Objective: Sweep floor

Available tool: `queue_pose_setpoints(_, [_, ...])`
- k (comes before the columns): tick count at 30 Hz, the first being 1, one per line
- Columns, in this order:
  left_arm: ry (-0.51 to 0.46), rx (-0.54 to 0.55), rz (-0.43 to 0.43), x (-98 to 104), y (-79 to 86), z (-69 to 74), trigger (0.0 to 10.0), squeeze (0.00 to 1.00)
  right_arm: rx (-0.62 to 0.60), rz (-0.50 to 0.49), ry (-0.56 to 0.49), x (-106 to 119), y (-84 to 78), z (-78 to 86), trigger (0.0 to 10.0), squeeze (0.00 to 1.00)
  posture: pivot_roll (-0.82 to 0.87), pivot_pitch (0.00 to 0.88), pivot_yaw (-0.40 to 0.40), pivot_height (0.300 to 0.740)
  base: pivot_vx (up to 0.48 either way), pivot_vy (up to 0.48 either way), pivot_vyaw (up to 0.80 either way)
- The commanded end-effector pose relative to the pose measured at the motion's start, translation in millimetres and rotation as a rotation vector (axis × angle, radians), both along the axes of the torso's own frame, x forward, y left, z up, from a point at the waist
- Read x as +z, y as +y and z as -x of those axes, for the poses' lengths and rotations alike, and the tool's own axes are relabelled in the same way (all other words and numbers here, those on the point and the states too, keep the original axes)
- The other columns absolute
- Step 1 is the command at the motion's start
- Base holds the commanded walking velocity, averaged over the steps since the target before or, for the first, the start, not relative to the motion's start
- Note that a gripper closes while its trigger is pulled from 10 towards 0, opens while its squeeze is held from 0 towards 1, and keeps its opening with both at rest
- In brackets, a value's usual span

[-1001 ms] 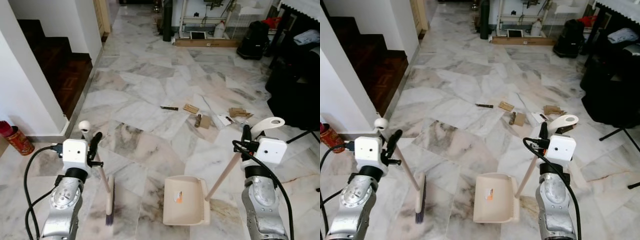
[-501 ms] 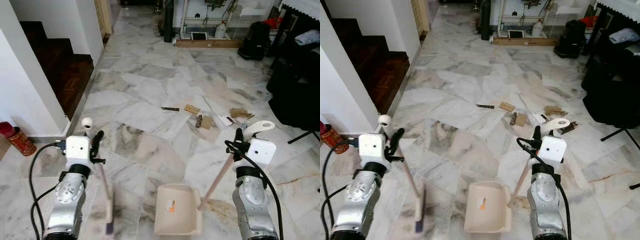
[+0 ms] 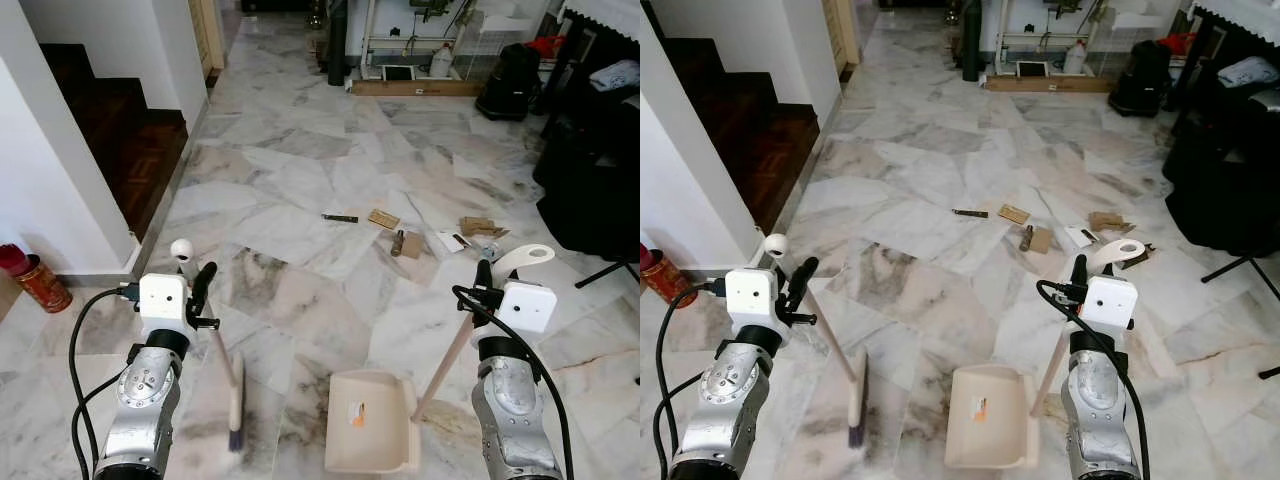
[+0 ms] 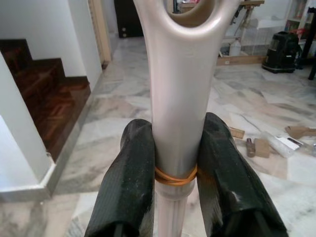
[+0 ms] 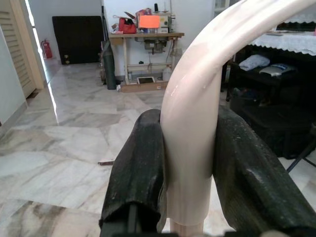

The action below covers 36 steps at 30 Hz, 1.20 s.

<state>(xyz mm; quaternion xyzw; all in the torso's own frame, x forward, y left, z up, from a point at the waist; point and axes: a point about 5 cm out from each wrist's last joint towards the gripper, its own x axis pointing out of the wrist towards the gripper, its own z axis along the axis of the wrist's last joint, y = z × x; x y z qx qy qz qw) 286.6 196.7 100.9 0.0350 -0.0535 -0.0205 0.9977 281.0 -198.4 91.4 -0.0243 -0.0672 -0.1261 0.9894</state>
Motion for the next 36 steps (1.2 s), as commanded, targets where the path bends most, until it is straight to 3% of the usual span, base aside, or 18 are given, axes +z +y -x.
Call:
queue_pose_setpoints(1, [-0.035, 0.011, 0.018, 5.0, 2.1, 2.1, 10.0, 0.00, 0.005, 0.000, -0.035, 6.0, 0.9, -0.9, 10.0, 0.00, 0.04, 0.000, -0.010, 0.740, 0.000, 0.000, 0.00])
queue_pose_setpoints(10, [-0.020, 0.008, 0.069, -1.1, -4.6, 4.6, 10.0, 0.00, 0.045, -0.009, -0.014, 0.8, 11.1, 1.1, 10.0, 0.00, 0.06, 0.000, -0.026, 0.740, 0.000, 0.000, 0.00])
queue_pose_setpoints(16, [-0.017, -0.030, 0.076, 2.1, -13.8, -4.2, 10.0, 0.00, 0.060, -0.017, -0.017, 1.5, 17.2, 0.1, 10.0, 0.00, 0.04, 0.000, -0.013, 0.740, 0.000, 0.000, 0.00])
queue_pose_setpoints(25, [-0.016, -0.049, 0.075, 0.2, -23.5, -3.9, 10.0, 0.00, 0.046, -0.010, -0.020, 2.0, 11.4, 4.6, 10.0, 0.00, 0.03, 0.000, -0.019, 0.740, 0.000, 0.000, 0.00])
queue_pose_setpoints(36, [-0.032, -0.046, 0.062, 3.5, -22.6, -4.9, 10.0, 0.00, 0.050, -0.020, -0.026, 5.8, 15.1, 1.1, 10.0, 0.00, 0.03, 0.000, -0.019, 0.740, 0.113, 0.000, 0.00])
